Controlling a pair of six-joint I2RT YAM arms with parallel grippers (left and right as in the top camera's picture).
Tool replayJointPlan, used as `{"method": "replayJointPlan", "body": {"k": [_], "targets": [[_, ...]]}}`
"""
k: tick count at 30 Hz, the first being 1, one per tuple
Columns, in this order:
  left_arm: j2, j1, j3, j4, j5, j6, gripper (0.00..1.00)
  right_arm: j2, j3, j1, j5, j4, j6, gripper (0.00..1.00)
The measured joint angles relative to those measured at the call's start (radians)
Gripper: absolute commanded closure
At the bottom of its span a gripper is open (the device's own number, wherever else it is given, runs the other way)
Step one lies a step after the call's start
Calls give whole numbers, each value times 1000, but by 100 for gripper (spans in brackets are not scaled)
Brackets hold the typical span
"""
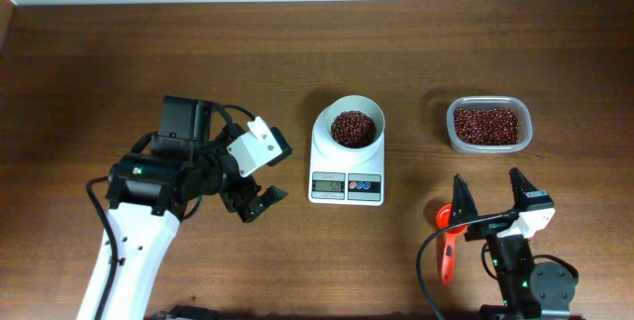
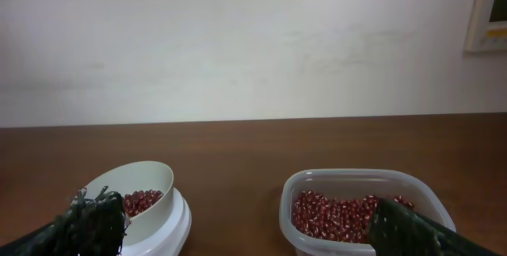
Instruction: Scoop and weigh 50g on scale
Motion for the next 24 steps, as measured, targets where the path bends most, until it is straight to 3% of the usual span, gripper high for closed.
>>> {"method": "replayJointPlan", "body": {"k": [10,17,24], "targets": [[0,0,0,0,0,0,1,0,-51,-18,0,62,0,1],[0,0,0,0,0,0,1,2,-55,19,27,-40,-1,1],[0,0,0,0,0,0,1,2,-55,19,38,-41,-106,1]]}}
